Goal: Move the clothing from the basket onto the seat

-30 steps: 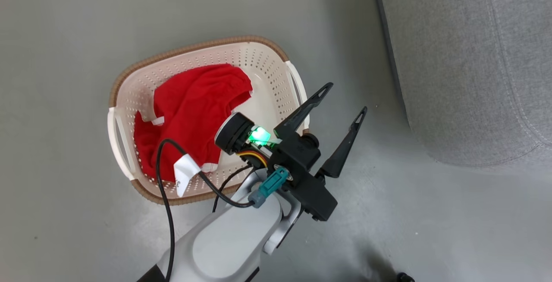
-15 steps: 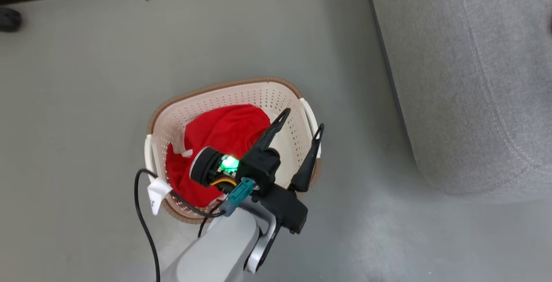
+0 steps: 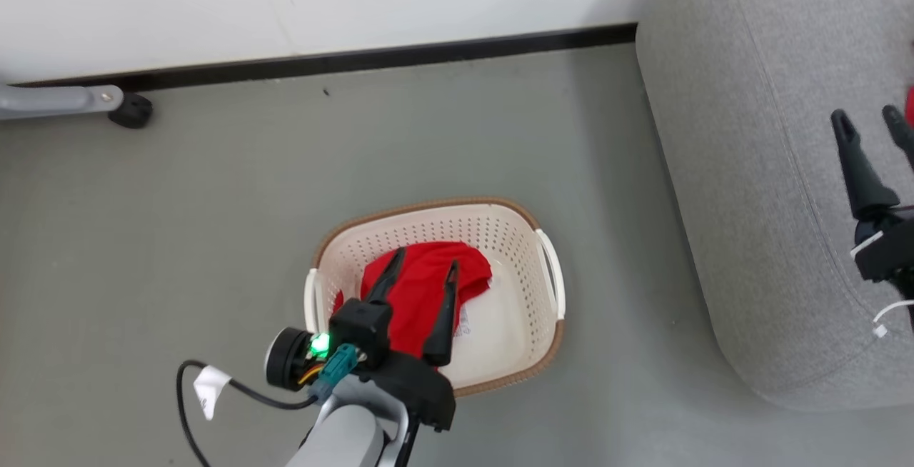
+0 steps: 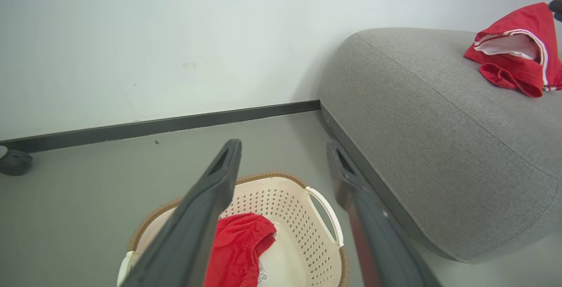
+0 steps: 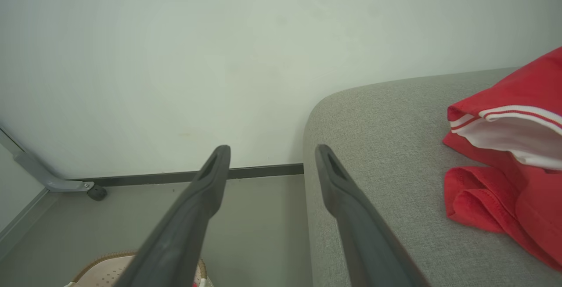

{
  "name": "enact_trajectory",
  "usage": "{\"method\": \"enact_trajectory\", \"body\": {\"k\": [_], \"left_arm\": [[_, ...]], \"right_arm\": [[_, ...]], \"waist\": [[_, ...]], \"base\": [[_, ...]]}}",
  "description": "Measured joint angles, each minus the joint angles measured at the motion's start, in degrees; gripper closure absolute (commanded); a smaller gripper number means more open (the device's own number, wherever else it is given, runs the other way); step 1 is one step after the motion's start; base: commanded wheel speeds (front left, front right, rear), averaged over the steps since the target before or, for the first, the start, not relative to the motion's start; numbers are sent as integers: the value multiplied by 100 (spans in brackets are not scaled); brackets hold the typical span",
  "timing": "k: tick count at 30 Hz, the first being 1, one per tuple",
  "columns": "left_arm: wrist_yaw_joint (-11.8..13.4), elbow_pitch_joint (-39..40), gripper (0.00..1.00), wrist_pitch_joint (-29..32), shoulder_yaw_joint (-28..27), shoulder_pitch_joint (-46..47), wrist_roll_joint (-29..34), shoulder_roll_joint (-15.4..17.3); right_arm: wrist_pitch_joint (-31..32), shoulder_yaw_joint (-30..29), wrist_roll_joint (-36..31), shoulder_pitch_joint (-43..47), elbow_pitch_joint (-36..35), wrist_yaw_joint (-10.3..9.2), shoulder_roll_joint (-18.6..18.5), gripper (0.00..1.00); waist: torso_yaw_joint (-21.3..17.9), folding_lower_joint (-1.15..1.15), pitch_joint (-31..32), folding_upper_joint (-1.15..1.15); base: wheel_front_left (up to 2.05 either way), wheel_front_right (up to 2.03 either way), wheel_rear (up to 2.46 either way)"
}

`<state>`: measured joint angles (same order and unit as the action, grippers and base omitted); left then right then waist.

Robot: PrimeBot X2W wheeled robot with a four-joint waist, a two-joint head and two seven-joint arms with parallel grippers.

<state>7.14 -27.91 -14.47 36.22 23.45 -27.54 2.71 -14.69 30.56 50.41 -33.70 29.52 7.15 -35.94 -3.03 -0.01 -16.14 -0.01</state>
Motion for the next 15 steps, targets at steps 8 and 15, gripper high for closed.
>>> {"method": "enact_trajectory", "body": {"k": [8,15], "left_arm": [[0,-38,0,0,-769,-522,303,-4],[0,89,0,0,-1416,-874,675,-11]], "right_arm": [[0,-186,-116,615,-338,0,366,0],[0,-327,-442,1182,-755,-125,623,0]], "waist": [[274,0,496,0],[478,0,858,0]], "base": [[0,0,0],[0,0,0]]}}
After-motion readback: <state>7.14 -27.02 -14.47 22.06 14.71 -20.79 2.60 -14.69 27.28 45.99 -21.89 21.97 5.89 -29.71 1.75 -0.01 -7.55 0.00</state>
